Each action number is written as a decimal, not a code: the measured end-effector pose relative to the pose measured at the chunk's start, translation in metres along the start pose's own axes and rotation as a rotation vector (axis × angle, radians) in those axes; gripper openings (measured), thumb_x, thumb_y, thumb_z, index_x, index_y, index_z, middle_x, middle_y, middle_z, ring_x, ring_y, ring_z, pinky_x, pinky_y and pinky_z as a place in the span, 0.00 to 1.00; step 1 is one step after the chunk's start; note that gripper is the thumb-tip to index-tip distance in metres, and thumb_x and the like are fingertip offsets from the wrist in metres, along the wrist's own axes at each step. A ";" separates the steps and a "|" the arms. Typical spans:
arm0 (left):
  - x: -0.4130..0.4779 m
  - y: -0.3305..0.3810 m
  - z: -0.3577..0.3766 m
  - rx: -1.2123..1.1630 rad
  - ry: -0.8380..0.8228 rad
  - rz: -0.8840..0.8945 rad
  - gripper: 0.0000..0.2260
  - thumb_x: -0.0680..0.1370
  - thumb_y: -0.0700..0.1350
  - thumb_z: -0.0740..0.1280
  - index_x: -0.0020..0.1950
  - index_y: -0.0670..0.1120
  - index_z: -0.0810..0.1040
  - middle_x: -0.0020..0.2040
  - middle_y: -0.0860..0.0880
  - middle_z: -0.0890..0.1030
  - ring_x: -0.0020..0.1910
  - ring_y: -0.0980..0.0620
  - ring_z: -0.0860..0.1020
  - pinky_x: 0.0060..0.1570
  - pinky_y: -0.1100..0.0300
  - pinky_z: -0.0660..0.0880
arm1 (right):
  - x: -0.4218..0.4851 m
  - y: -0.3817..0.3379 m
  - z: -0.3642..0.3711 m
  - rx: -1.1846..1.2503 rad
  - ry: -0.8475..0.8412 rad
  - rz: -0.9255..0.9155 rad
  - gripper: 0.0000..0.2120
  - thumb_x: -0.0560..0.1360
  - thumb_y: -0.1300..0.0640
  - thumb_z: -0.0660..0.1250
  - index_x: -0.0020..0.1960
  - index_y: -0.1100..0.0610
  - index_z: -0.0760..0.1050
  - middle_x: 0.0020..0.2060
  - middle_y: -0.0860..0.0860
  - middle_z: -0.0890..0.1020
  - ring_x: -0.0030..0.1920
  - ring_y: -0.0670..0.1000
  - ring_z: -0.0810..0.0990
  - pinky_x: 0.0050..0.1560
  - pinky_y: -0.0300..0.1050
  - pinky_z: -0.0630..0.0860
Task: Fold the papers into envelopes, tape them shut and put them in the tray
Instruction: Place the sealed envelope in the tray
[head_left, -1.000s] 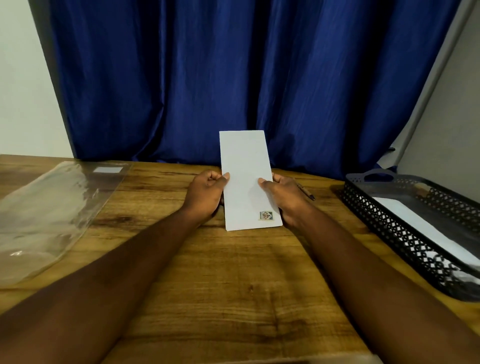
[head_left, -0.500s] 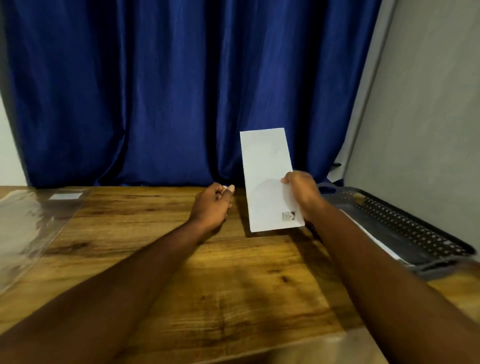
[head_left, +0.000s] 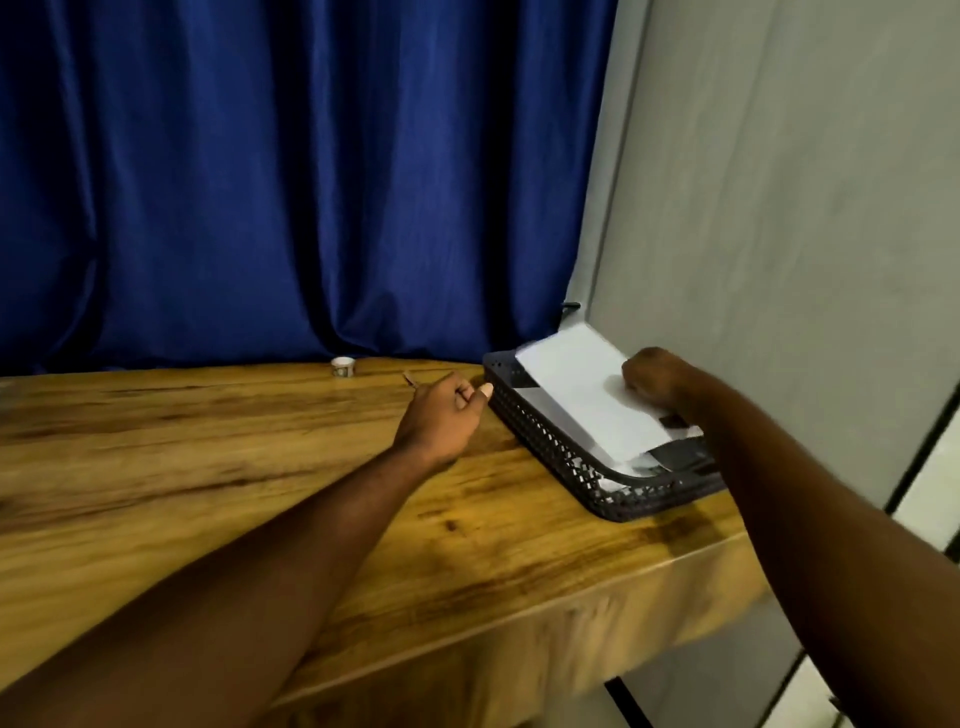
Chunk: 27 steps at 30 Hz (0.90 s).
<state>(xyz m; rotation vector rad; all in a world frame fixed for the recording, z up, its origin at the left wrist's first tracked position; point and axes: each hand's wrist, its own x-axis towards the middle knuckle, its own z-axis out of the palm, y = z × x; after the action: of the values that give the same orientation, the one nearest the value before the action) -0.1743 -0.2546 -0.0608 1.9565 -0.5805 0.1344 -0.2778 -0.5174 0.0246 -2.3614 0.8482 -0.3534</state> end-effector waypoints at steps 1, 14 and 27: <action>-0.001 0.000 0.005 0.011 -0.003 0.004 0.20 0.70 0.69 0.61 0.41 0.53 0.77 0.35 0.51 0.83 0.37 0.45 0.82 0.41 0.42 0.82 | -0.004 0.007 0.002 -0.030 -0.064 0.009 0.15 0.80 0.61 0.62 0.65 0.62 0.75 0.47 0.63 0.79 0.42 0.60 0.78 0.35 0.47 0.75; -0.001 -0.003 0.019 0.101 0.013 0.060 0.12 0.81 0.57 0.67 0.43 0.51 0.77 0.37 0.51 0.80 0.38 0.51 0.77 0.37 0.55 0.73 | 0.004 0.019 0.022 -0.460 -0.152 -0.095 0.10 0.77 0.60 0.72 0.58 0.59 0.78 0.41 0.54 0.78 0.38 0.52 0.77 0.38 0.44 0.72; 0.016 -0.023 -0.026 0.141 0.126 0.049 0.10 0.78 0.56 0.71 0.45 0.52 0.78 0.39 0.54 0.82 0.39 0.52 0.79 0.39 0.56 0.76 | -0.035 -0.112 0.079 -0.098 0.088 -0.506 0.07 0.70 0.49 0.71 0.46 0.49 0.79 0.47 0.50 0.85 0.49 0.55 0.84 0.57 0.55 0.83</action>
<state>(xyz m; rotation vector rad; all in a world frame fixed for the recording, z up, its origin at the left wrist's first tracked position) -0.1453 -0.2295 -0.0624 2.0532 -0.5486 0.3342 -0.2162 -0.3904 0.0303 -2.6508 0.2960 -0.6334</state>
